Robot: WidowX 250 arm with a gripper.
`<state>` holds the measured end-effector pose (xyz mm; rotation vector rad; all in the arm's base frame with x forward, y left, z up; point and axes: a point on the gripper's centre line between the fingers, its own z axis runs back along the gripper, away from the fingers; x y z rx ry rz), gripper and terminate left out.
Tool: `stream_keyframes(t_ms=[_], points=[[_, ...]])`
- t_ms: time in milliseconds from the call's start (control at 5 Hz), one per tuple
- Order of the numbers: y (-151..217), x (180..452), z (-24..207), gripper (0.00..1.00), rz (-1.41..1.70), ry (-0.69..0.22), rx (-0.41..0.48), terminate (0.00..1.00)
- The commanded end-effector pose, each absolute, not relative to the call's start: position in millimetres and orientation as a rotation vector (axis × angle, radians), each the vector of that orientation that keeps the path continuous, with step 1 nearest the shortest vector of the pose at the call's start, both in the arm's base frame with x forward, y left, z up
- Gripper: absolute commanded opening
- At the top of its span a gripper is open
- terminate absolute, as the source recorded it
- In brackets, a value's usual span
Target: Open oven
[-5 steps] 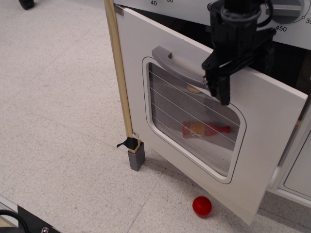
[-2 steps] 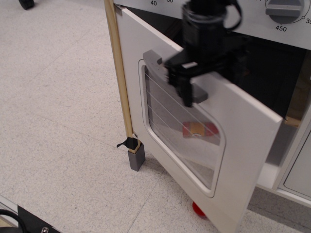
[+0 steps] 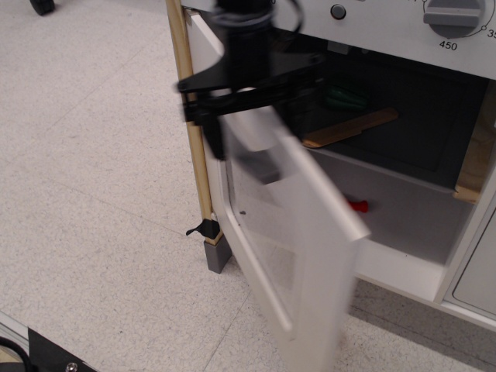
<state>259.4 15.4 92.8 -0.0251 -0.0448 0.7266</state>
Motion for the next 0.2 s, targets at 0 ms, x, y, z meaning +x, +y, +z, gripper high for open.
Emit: stream_keyframes(t_ms=[0], points=[[74.8, 260.1, 96.0, 1.00, 0.569, -0.119, 0.063, 1.00]])
